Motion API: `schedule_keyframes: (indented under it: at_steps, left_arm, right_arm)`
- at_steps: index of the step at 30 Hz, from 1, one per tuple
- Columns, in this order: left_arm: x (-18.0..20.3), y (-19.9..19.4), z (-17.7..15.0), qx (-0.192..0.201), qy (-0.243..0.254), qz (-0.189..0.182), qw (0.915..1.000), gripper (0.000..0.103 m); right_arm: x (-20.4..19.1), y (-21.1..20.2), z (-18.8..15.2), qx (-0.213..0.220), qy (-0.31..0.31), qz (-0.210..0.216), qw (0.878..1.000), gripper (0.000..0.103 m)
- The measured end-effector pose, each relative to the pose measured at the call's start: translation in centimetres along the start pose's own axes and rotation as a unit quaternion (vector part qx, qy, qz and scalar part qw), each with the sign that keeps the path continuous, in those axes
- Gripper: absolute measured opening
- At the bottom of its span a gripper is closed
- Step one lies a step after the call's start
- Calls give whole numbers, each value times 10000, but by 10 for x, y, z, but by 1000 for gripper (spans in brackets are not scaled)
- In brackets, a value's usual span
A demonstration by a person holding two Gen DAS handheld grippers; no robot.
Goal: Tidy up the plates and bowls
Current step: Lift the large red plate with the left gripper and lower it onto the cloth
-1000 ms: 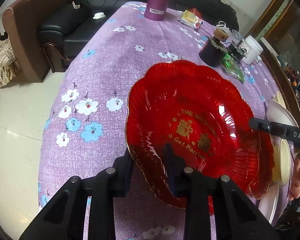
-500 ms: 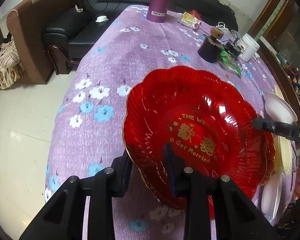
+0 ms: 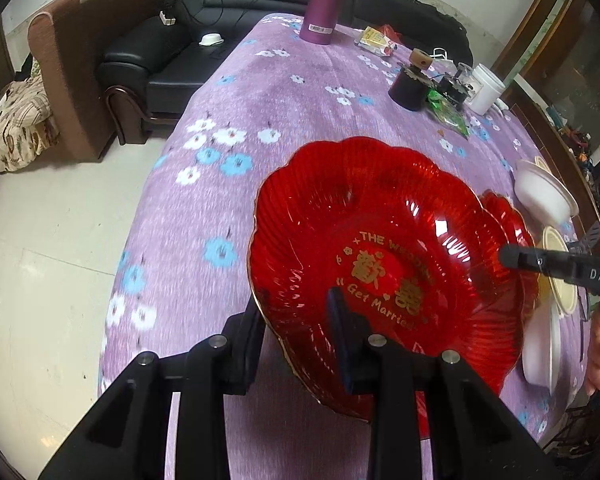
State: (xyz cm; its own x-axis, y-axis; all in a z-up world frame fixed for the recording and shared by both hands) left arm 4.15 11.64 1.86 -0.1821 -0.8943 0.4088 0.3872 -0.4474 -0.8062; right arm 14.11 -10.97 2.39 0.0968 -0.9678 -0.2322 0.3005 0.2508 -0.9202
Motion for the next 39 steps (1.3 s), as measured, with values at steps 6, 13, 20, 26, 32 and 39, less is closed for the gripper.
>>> schedule_keyframes:
  at_steps: [6,13,20,26,32,39]
  left_arm:
    - [5,-12,-29,24,9,7,10000,29]
    - [10,-18,-59,-16,-51,57,10000,30]
    - [11,-20,-86,-54,-311,171,9994,32]
    - [21,-32,-98,139,-459,400,9981,44]
    - [35,-61,-98,415,-476,610,9961,44]
    - [81,-66,-82,495,-204,467,9975,48]
  right_arm:
    - [-2,-2,-32,-115,14,136,9998,10]
    - [-2,-7,-65,-173,-22,239,9996,10]
    - [-5,-7,-87,-291,-198,377,9987,10]
    - [-1,-10,-93,-353,-278,471,9979,13]
    - [8,-40,-98,35,-417,582,9974,13]
    - [55,-75,-110,337,-18,769,9965,13]
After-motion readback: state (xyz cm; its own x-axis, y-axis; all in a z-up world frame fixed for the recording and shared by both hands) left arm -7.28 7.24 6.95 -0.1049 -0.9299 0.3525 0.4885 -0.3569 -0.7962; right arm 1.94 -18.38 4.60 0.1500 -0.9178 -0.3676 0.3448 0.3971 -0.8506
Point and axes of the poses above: each gripper's, at about its wrist camera, not at the fingertips, and y roughly the way its jaws point, x to its right, z to its top, the point moved 4 cm from there along y, roughly the way its jaws point, and after that the axes turned 14 degrees about -z, right-handed, at the moved point
